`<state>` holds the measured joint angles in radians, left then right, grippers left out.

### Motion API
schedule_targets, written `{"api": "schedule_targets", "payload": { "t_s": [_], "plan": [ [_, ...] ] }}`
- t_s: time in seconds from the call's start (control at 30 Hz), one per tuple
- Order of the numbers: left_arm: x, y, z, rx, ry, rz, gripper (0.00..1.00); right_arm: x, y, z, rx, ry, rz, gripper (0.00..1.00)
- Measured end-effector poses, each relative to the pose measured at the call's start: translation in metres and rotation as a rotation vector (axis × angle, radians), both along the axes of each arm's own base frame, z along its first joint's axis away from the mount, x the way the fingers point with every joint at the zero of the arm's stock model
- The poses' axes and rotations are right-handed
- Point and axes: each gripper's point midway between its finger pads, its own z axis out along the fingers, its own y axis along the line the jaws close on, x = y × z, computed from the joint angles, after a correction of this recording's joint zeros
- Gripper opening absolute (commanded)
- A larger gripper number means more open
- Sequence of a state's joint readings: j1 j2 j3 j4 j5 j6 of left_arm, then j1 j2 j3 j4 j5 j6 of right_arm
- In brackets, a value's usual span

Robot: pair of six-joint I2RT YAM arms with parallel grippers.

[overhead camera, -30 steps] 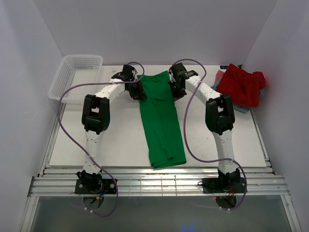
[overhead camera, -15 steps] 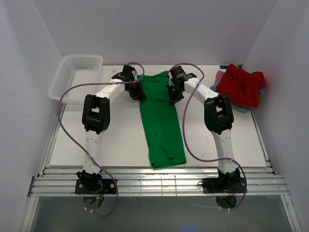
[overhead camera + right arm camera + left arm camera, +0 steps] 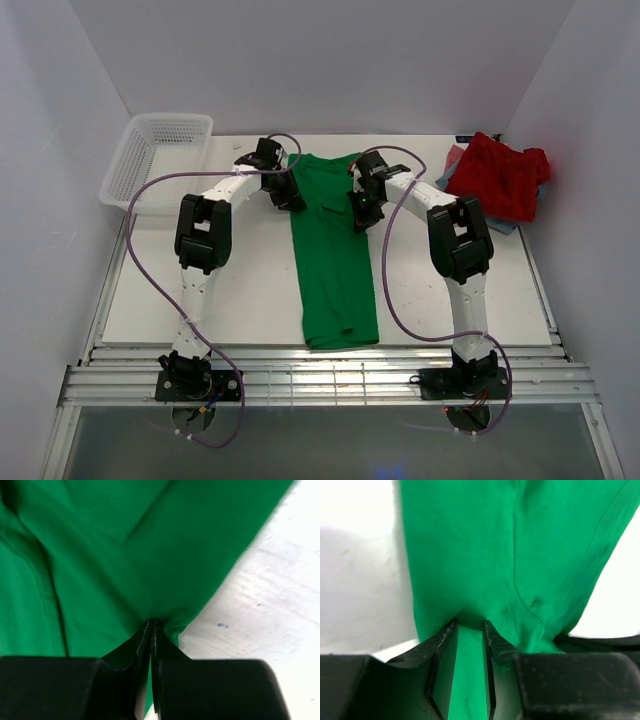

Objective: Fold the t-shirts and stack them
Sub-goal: Fold the tshirt

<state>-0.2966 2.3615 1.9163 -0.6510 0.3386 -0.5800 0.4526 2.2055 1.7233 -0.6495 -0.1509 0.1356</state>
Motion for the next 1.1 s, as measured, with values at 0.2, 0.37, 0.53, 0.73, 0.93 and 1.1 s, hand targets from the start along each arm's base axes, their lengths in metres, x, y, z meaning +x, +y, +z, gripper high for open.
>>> {"api": "schedule_targets", "payload": {
  "t_s": [0.2,0.37,0.53,0.73,0.93,1.1],
  "plan": [
    [0.018,-0.011,0.002,-0.034,-0.025,-0.007,0.37,-0.015,0.007,-0.001,0.003,0.023,0.016,0.08],
    [0.029,-0.017,0.002,-0.052,-0.039,-0.005,0.37,-0.014,0.008,-0.001,-0.025,0.032,0.014,0.08],
    [0.034,-0.019,0.004,-0.059,-0.049,-0.002,0.37,0.002,0.01,-0.001,-0.059,0.042,-0.011,0.08],
    [0.039,-0.019,0.004,-0.059,-0.059,0.0,0.37,0.019,0.005,-0.001,-0.068,0.045,-0.062,0.08],
    [0.052,-0.022,0.004,-0.06,-0.081,0.011,0.37,0.039,-0.011,0.0,-0.06,0.045,-0.13,0.08],
    [0.064,-0.025,0.005,-0.072,-0.104,0.021,0.37,0.06,-0.026,0.0,-0.046,0.035,-0.191,0.08]
  ]
}}
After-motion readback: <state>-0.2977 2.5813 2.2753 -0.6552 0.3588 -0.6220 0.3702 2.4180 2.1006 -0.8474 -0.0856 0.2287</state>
